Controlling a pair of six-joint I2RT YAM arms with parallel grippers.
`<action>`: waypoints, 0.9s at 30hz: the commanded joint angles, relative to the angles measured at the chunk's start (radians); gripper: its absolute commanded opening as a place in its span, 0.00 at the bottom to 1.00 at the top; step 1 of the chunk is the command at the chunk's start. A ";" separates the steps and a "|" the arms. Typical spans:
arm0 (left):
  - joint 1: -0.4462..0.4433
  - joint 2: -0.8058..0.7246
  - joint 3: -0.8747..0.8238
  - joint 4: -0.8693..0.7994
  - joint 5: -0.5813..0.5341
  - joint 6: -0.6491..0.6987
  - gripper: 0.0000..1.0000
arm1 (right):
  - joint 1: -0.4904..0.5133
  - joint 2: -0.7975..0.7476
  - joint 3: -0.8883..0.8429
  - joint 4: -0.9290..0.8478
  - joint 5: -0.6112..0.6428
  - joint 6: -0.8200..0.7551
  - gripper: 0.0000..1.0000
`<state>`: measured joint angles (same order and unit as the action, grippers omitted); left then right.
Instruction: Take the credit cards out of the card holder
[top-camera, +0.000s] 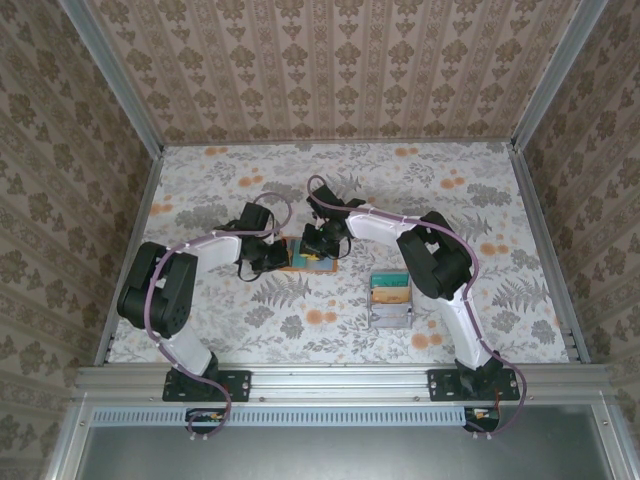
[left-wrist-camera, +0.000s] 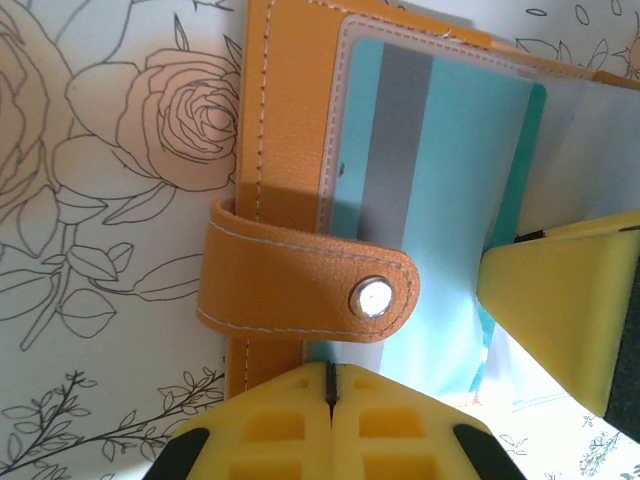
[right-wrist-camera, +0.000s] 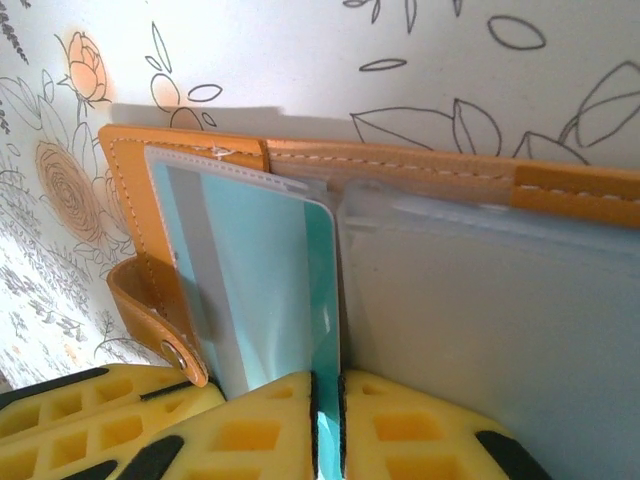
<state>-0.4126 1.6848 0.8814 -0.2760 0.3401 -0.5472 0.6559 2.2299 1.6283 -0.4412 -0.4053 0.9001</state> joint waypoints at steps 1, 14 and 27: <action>-0.013 0.026 -0.009 0.011 0.030 -0.012 0.00 | 0.008 0.007 -0.037 0.002 -0.019 0.026 0.12; 0.029 0.021 -0.028 -0.051 -0.046 -0.030 0.00 | -0.013 -0.057 -0.116 0.036 0.018 0.043 0.00; 0.046 0.015 -0.031 -0.043 -0.020 -0.031 0.00 | -0.033 -0.102 -0.187 0.070 0.021 0.056 0.00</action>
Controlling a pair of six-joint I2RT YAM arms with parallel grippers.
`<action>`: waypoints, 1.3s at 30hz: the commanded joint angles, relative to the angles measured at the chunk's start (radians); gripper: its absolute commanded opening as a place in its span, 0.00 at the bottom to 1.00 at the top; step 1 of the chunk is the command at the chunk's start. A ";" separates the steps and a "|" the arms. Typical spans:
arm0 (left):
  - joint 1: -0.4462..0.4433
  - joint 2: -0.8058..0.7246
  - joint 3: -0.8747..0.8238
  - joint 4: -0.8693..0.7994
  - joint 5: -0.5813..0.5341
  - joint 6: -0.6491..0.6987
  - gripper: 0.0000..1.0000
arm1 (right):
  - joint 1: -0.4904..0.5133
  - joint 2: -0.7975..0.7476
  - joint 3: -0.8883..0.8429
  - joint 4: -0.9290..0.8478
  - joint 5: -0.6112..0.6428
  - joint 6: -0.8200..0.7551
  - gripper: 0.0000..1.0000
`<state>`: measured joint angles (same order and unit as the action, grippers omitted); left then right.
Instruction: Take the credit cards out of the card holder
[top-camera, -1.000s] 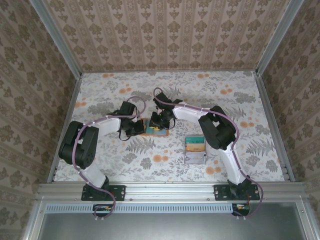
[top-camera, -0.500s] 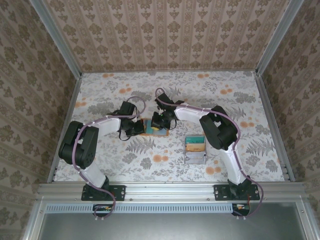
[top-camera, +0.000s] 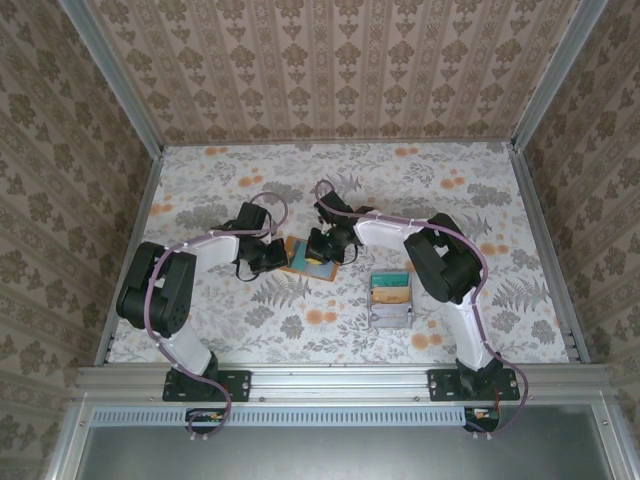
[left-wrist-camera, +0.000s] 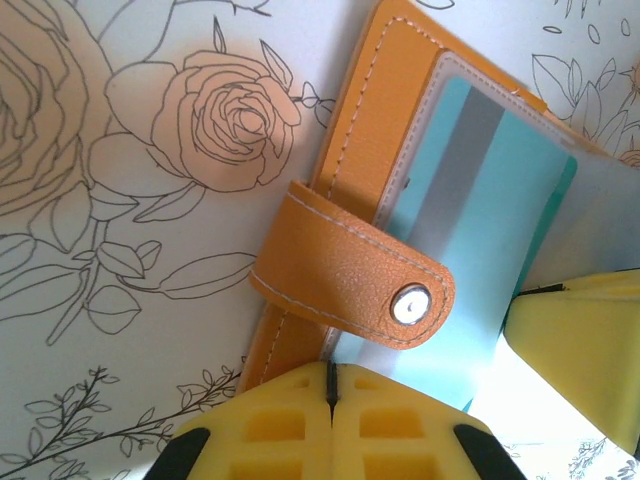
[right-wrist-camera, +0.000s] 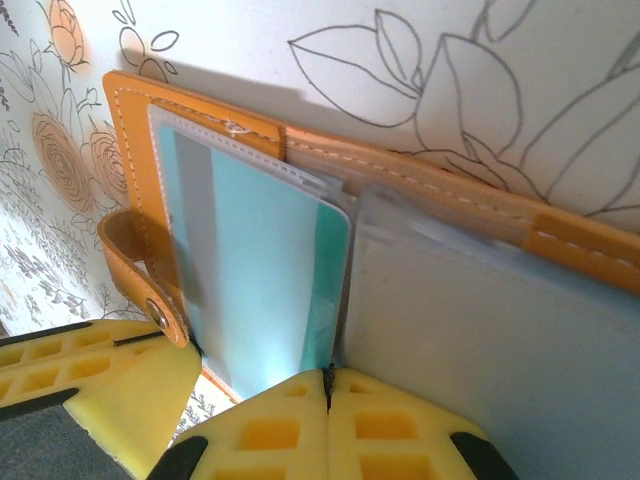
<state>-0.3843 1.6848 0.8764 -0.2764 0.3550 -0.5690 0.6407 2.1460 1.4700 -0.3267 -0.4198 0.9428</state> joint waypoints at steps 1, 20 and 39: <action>0.018 0.009 -0.022 -0.036 -0.023 -0.008 0.03 | -0.016 -0.015 -0.027 -0.041 0.032 0.014 0.00; 0.016 0.005 0.125 -0.025 0.022 0.044 0.25 | -0.013 0.009 0.004 -0.047 0.023 0.011 0.00; 0.017 0.197 0.253 -0.099 0.003 0.115 0.21 | -0.012 0.025 0.023 -0.060 0.016 0.002 0.07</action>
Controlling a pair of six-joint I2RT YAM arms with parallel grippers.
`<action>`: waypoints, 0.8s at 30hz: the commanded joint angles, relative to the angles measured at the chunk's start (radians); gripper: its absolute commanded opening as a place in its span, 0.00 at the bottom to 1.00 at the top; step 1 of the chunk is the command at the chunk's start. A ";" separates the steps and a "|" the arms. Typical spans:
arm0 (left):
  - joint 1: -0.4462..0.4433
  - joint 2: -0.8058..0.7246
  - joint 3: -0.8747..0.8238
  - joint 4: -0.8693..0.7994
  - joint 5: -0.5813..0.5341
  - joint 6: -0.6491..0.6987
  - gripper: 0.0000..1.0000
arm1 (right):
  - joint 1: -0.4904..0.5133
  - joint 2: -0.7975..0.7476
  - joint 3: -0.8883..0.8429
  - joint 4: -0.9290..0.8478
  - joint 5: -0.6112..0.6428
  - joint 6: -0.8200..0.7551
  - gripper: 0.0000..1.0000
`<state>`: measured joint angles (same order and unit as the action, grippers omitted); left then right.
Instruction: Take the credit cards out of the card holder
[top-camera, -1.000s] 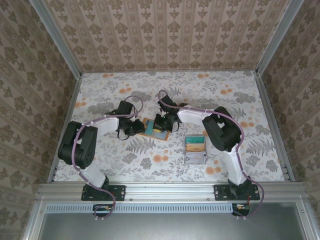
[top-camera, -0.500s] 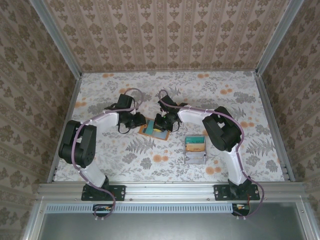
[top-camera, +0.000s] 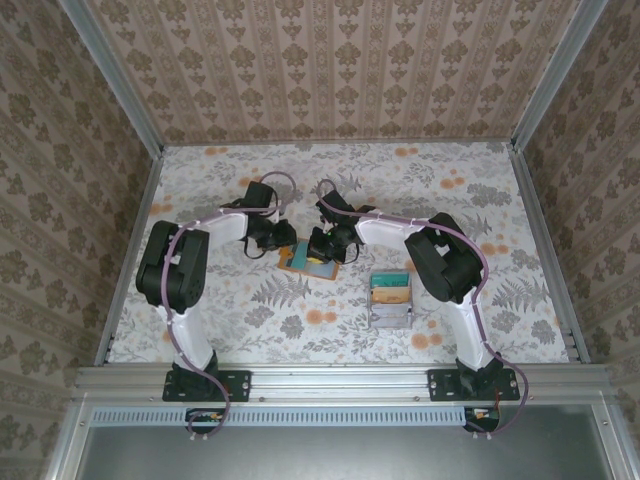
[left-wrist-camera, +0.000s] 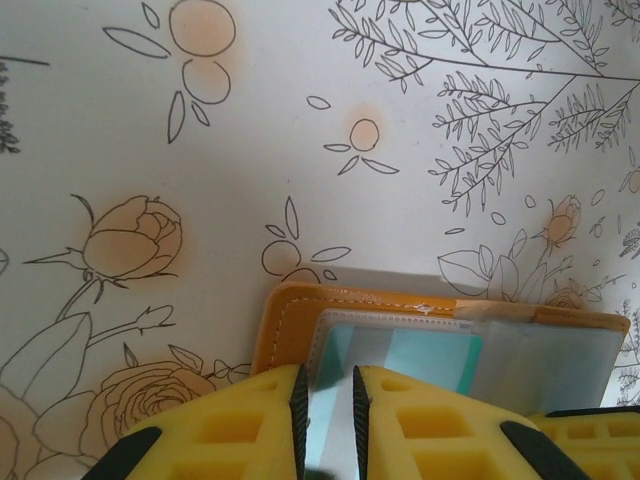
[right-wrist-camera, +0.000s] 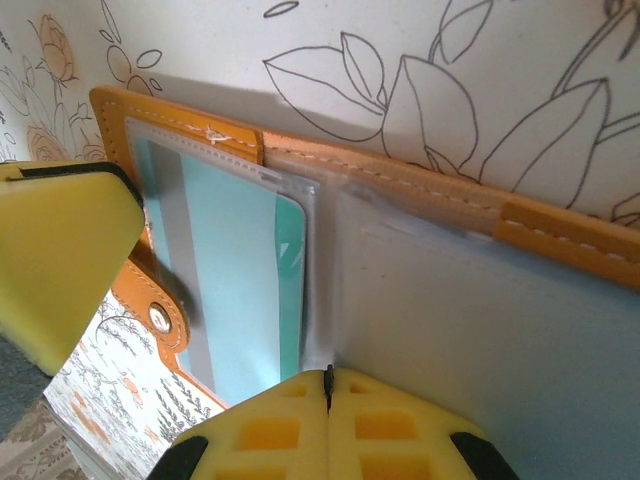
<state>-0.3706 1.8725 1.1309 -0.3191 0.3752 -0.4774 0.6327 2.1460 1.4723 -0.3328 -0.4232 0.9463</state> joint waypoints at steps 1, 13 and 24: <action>0.003 0.007 -0.011 -0.060 -0.026 0.020 0.21 | -0.004 0.026 0.020 -0.053 0.020 -0.001 0.07; 0.001 -0.021 -0.089 -0.010 -0.015 -0.030 0.21 | -0.002 0.035 0.020 -0.013 -0.004 0.024 0.16; -0.003 -0.024 -0.097 0.014 0.008 -0.057 0.17 | -0.004 0.046 -0.008 0.068 -0.045 0.077 0.16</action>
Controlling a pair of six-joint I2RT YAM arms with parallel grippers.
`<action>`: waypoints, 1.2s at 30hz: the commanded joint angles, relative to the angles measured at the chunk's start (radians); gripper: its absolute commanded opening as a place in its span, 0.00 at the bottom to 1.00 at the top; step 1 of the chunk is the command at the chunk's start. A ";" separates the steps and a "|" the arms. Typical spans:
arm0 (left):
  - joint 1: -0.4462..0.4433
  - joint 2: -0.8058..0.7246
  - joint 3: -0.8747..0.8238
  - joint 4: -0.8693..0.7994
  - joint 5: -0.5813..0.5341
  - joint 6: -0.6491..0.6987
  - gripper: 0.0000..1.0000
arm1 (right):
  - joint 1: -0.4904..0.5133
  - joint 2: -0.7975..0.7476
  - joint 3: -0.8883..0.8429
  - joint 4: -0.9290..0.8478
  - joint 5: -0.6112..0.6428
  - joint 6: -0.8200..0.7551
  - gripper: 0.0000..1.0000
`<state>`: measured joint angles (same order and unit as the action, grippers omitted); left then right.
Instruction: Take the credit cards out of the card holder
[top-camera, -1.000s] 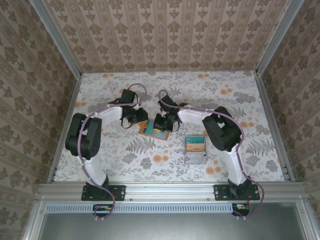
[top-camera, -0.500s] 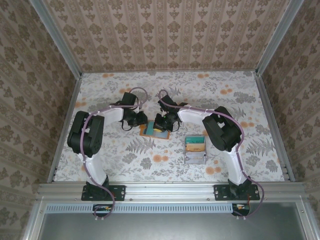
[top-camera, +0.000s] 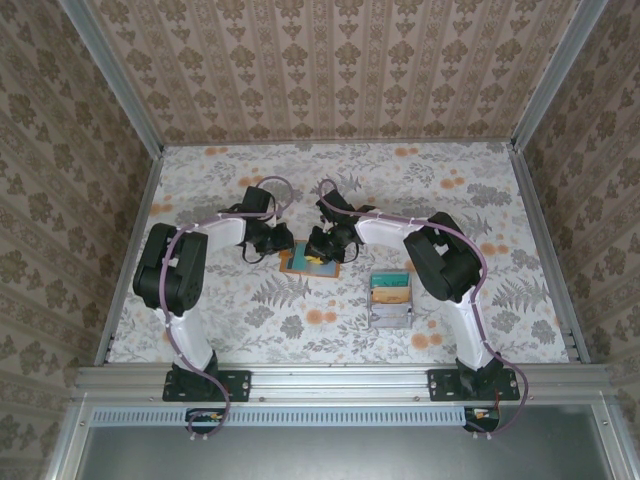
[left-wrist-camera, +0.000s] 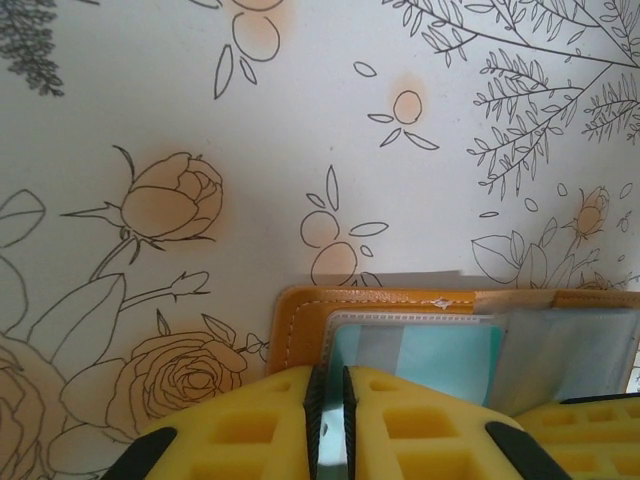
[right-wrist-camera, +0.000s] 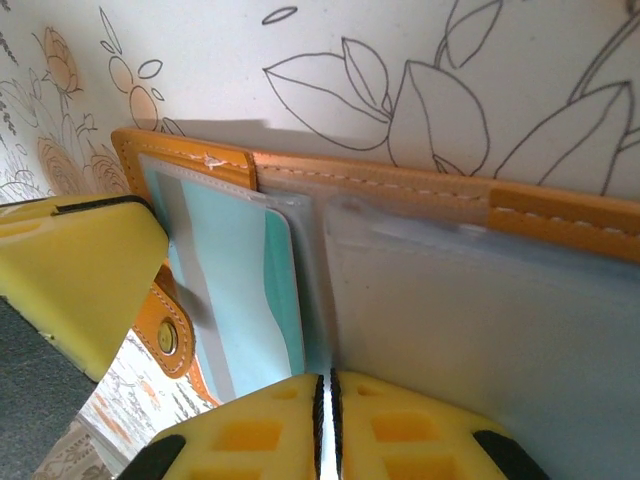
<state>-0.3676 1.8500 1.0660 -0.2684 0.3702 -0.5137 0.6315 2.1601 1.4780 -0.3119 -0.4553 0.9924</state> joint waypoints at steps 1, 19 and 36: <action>-0.006 -0.003 -0.033 -0.035 0.014 -0.022 0.17 | -0.002 0.034 -0.016 0.051 -0.014 0.034 0.16; -0.007 0.006 -0.037 -0.051 -0.010 -0.036 0.10 | -0.007 -0.063 -0.066 0.061 0.069 0.025 0.16; -0.008 0.018 -0.032 -0.048 0.006 -0.039 0.10 | -0.003 0.004 -0.063 0.105 -0.005 0.035 0.18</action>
<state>-0.3668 1.8442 1.0542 -0.2577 0.3698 -0.5350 0.6273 2.1311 1.4193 -0.2111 -0.4347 1.0222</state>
